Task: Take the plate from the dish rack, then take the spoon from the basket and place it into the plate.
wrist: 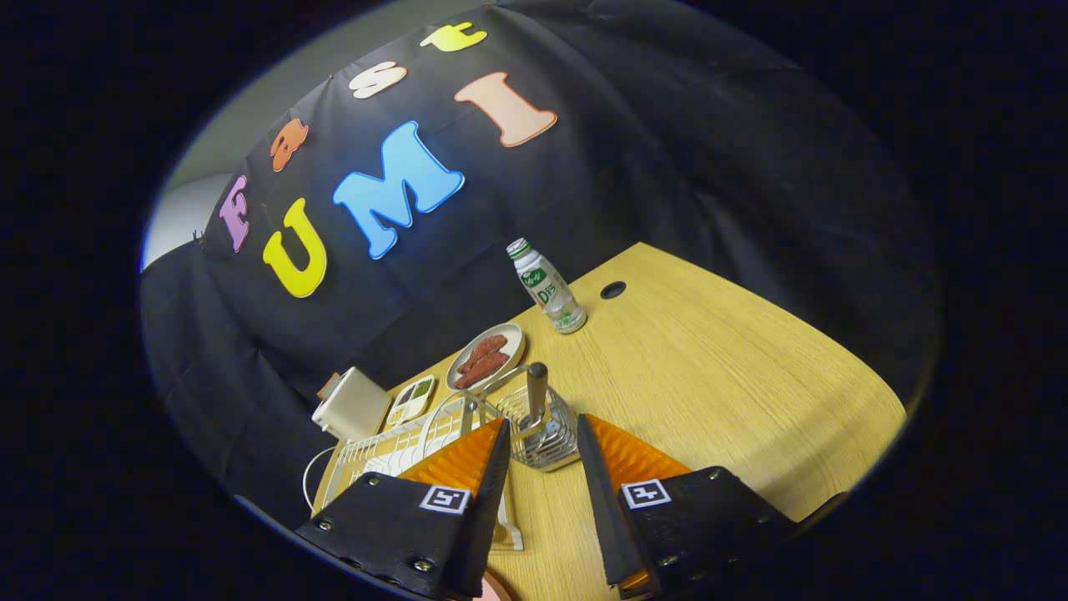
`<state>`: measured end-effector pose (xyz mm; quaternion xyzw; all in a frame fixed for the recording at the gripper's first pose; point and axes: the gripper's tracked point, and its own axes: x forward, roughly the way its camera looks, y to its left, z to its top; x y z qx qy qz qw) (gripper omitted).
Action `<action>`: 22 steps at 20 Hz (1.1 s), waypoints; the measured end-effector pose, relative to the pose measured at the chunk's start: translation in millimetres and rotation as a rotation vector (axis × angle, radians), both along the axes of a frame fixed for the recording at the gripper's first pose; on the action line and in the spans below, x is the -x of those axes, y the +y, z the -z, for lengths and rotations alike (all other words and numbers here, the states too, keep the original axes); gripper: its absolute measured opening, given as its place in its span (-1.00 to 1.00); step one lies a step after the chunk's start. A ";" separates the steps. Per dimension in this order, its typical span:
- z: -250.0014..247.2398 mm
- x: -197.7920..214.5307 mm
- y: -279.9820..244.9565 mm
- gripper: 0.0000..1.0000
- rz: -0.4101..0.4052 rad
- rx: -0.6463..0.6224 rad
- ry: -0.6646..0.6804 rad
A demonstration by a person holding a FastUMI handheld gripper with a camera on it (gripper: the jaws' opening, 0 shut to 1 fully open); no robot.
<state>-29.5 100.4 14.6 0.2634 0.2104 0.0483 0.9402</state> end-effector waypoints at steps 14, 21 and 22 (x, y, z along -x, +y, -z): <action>11.8 -69.5 11.0 -0.72 0.067 -0.031 -0.022; -26.3 -82.2 17.0 -0.72 0.010 0.003 -0.072; -32.9 -82.9 16.1 -0.72 0.004 0.015 -0.081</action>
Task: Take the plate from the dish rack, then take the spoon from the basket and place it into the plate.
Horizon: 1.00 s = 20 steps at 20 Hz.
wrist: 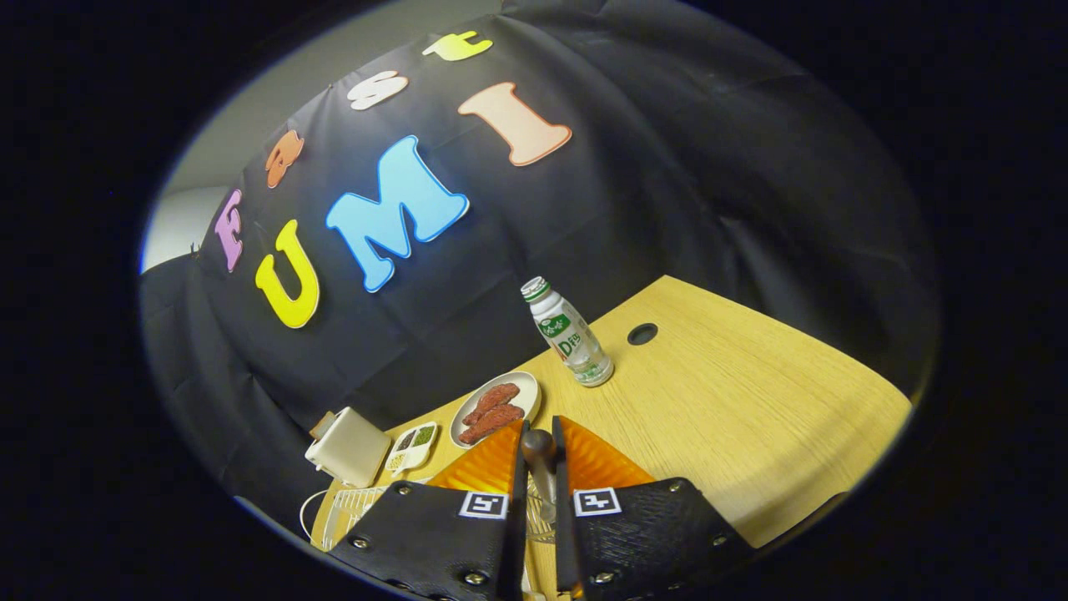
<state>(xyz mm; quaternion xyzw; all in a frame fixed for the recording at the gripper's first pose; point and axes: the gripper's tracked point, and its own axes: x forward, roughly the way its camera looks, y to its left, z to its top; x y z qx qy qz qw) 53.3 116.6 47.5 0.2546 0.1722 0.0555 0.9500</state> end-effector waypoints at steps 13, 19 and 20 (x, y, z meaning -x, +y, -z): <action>-114.8 68.7 61.5 -0.72 -0.259 0.070 -0.114; -96.3 125.0 133.3 -0.72 -0.470 0.140 -0.103; -90.8 133.5 142.5 -0.72 -0.499 0.158 -0.102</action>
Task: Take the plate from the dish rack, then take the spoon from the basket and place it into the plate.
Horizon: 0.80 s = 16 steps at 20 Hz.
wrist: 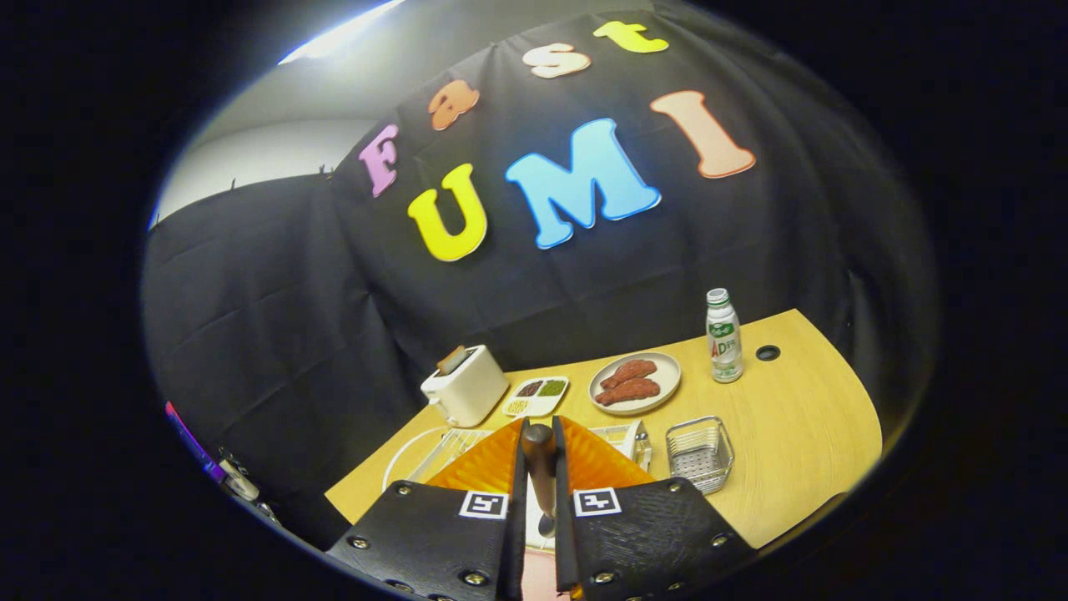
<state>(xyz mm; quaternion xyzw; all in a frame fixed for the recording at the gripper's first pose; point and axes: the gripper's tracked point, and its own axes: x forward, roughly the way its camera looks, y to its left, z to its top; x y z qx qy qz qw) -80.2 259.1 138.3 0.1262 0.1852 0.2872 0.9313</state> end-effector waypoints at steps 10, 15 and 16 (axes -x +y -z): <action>85.7 93.1 73.1 -0.72 -0.216 0.104 0.122; 109.4 111.4 79.1 -0.72 -0.228 0.179 0.072; 109.8 115.6 80.1 -0.72 -0.229 0.184 0.049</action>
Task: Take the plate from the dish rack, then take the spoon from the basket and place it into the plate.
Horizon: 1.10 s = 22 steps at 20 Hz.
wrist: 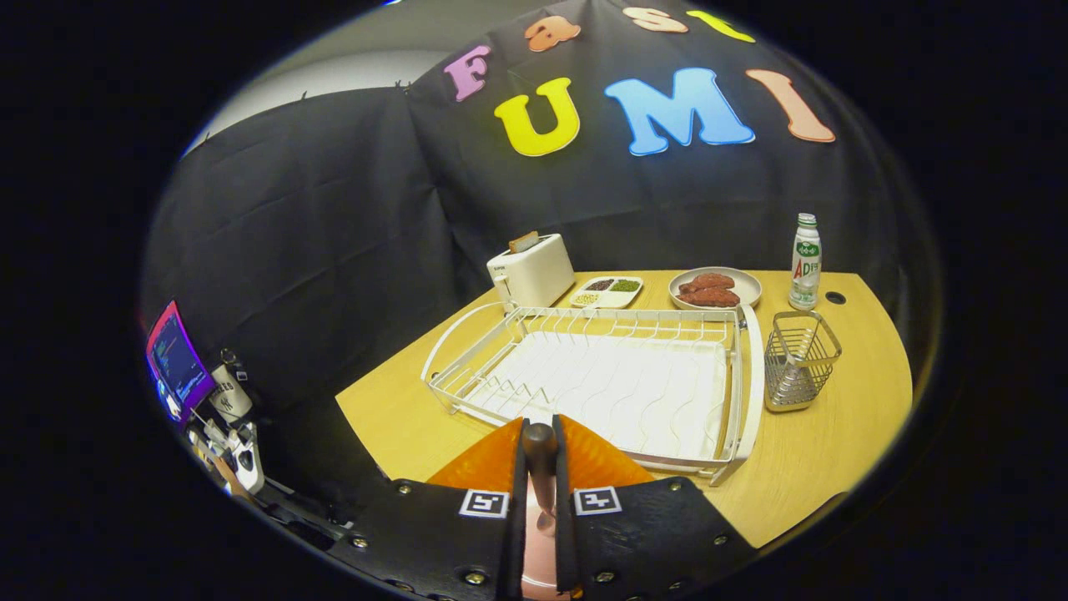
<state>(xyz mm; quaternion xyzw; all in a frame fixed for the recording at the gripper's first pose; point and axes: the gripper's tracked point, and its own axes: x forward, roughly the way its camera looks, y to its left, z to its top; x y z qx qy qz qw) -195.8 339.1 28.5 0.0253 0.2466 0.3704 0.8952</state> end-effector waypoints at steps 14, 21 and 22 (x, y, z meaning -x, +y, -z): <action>-11.9 13.3 -4.2 -0.59 0.029 -0.061 -0.055; -30.0 12.7 -19.2 -0.56 0.050 -0.076 -0.095; -32.8 11.1 -24.6 -0.56 0.062 -0.079 -0.101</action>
